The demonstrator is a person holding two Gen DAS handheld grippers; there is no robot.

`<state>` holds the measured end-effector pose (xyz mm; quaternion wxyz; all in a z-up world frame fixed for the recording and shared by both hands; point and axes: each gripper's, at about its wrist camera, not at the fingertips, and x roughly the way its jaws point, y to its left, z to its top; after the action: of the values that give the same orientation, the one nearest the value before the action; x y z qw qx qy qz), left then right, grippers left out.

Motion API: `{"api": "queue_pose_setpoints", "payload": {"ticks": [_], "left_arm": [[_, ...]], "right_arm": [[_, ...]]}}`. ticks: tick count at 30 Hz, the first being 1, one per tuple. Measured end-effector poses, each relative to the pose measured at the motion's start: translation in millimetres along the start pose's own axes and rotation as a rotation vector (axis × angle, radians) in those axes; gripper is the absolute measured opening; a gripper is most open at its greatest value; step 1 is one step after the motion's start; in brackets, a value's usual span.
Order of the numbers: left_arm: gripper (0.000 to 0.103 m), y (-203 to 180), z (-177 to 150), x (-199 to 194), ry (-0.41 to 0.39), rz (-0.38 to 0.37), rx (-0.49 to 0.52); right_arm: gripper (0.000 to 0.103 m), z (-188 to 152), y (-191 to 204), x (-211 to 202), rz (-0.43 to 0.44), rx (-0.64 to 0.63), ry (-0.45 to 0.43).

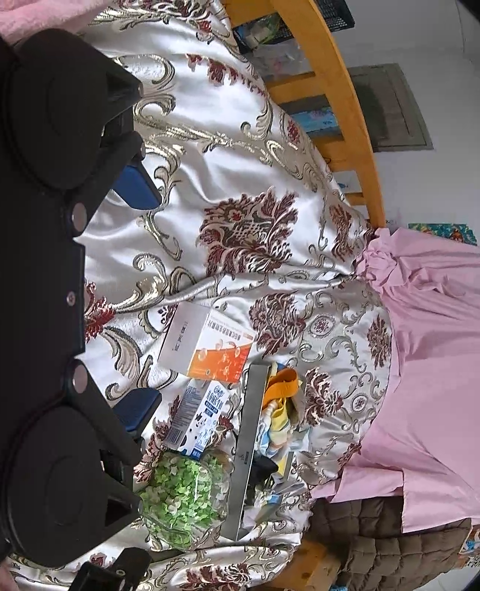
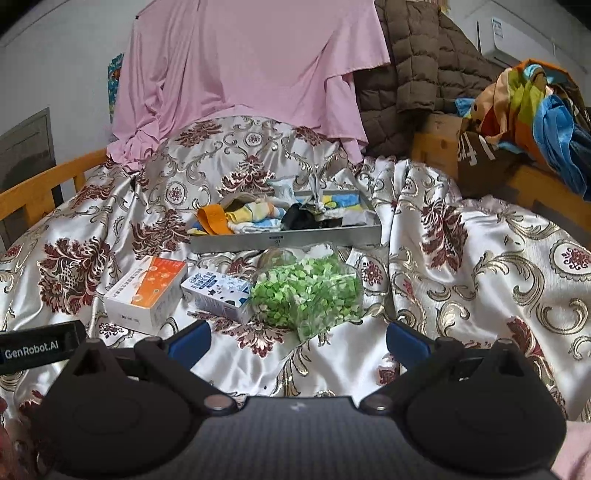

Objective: Organize soft objects

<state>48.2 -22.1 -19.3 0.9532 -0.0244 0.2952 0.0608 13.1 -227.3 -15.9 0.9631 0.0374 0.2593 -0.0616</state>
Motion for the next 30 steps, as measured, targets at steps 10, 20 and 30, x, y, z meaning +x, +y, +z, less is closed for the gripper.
{"api": "queue_pose_setpoints", "payload": {"ticks": [10, 20, 30], "left_arm": [[0.102, -1.5, -5.2, -5.9, -0.004, 0.008, 0.01], [0.102, -2.2, -5.7, -6.0, -0.005, 0.006, 0.009], [0.102, -2.8, -5.8, -6.4, -0.006, 0.007, 0.01]], "right_arm": [[0.103, -0.1, -0.6, 4.1, -0.009, -0.003, 0.022], [0.103, -0.9, -4.5, 8.0, -0.019, 0.019, 0.038], [0.103, -0.9, -4.6, 8.3, -0.019, 0.018, 0.038]]}}
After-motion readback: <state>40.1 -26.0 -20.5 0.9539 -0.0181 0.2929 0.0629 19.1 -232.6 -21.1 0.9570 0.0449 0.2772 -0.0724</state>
